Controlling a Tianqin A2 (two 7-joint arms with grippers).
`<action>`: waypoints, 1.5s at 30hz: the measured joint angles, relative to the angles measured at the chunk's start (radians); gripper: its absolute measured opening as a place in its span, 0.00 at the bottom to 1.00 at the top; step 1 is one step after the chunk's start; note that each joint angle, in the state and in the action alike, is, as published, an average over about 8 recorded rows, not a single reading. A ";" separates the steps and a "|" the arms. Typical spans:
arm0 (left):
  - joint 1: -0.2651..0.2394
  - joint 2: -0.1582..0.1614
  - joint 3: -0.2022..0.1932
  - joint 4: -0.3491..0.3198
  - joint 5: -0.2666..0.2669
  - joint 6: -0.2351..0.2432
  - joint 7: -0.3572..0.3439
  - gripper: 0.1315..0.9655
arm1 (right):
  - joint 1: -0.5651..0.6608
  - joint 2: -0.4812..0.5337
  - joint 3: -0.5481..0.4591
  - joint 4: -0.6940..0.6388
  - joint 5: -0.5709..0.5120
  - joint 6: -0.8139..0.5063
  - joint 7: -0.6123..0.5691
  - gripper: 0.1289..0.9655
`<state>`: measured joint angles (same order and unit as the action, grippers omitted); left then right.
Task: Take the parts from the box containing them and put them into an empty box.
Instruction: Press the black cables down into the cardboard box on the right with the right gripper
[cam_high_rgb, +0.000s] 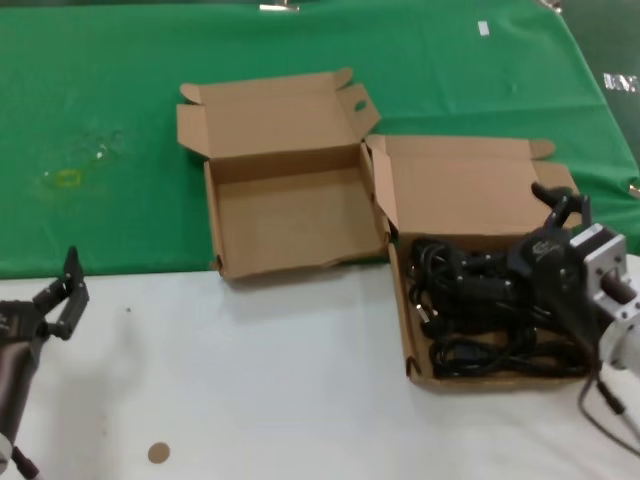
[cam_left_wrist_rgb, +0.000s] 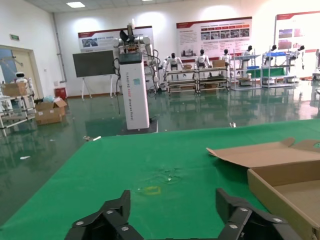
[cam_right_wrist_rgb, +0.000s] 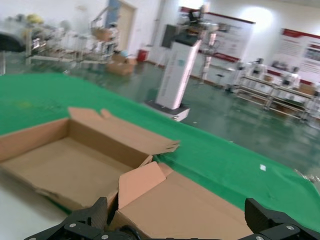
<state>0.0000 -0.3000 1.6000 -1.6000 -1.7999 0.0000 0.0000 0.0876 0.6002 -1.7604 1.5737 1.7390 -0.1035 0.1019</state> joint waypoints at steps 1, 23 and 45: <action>0.000 0.000 0.000 0.000 0.000 0.000 0.000 0.66 | 0.011 0.030 -0.010 0.001 -0.009 -0.019 0.020 1.00; 0.000 0.000 0.000 0.000 0.000 0.000 0.000 0.18 | 0.413 0.384 -0.171 -0.056 -0.166 -0.733 0.044 1.00; 0.000 0.000 0.000 0.000 0.000 0.000 0.000 0.02 | 0.685 0.236 -0.323 -0.275 -0.399 -0.977 -0.162 0.93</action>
<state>0.0000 -0.3000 1.6000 -1.6000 -1.7998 0.0000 -0.0001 0.7730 0.8363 -2.0836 1.2986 1.3397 -1.0807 -0.0599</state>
